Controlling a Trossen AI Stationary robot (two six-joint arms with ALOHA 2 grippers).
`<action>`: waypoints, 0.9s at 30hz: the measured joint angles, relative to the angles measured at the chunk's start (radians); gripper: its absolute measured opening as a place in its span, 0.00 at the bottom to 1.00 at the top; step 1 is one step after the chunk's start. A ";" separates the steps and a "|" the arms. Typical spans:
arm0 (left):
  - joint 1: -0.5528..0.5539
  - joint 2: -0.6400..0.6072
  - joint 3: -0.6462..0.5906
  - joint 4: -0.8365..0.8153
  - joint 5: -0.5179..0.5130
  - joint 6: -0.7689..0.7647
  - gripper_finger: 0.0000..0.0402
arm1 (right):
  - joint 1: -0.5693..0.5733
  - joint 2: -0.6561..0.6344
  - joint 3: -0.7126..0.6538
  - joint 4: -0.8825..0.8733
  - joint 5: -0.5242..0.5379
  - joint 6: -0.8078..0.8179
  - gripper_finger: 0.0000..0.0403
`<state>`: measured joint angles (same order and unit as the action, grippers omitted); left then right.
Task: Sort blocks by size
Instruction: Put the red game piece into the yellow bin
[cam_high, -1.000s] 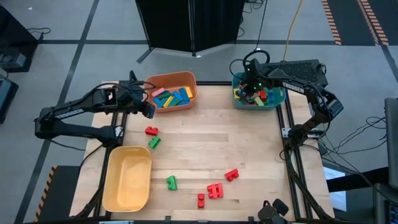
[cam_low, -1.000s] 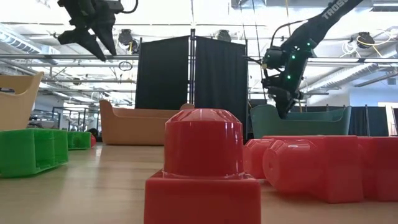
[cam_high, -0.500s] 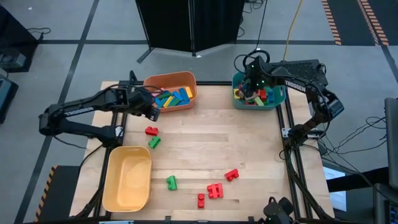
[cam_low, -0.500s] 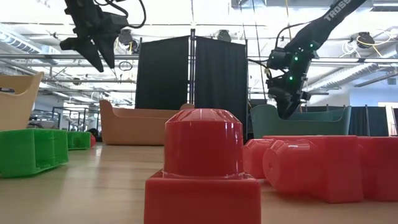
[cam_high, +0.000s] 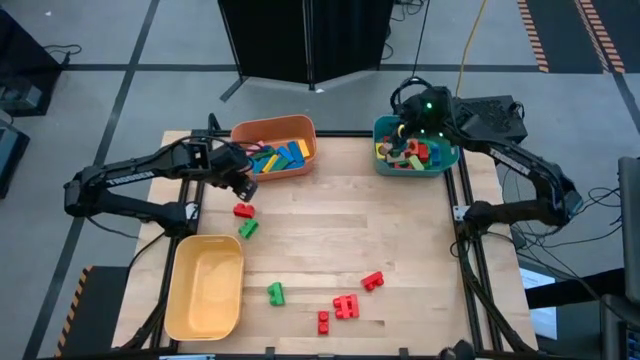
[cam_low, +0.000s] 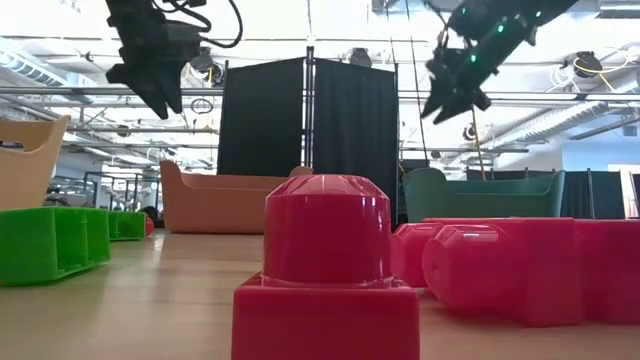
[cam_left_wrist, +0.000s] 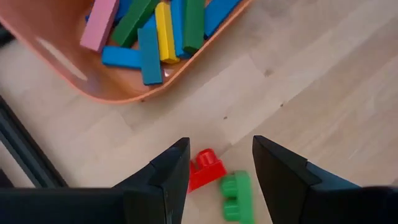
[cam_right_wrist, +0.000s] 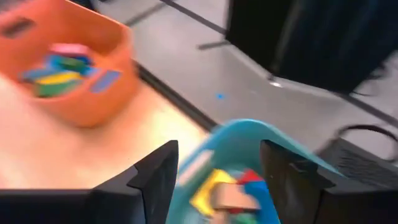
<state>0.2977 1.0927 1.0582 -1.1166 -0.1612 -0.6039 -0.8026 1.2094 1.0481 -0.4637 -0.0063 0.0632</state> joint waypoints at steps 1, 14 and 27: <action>0.000 -0.001 -0.005 0.001 0.000 0.025 0.43 | 0.020 -0.014 0.000 0.000 -0.012 0.025 0.53; 0.000 0.001 -0.149 -0.066 0.100 0.495 0.43 | 0.331 -0.036 0.000 0.055 0.082 0.161 0.50; 0.000 0.012 -0.289 0.119 0.112 0.717 0.43 | 0.434 -0.036 0.000 0.044 0.116 0.160 0.50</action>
<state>0.2977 1.1043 0.7687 -0.9981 -0.0489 0.1130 -0.3682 1.1732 1.0481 -0.4198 0.1101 0.2235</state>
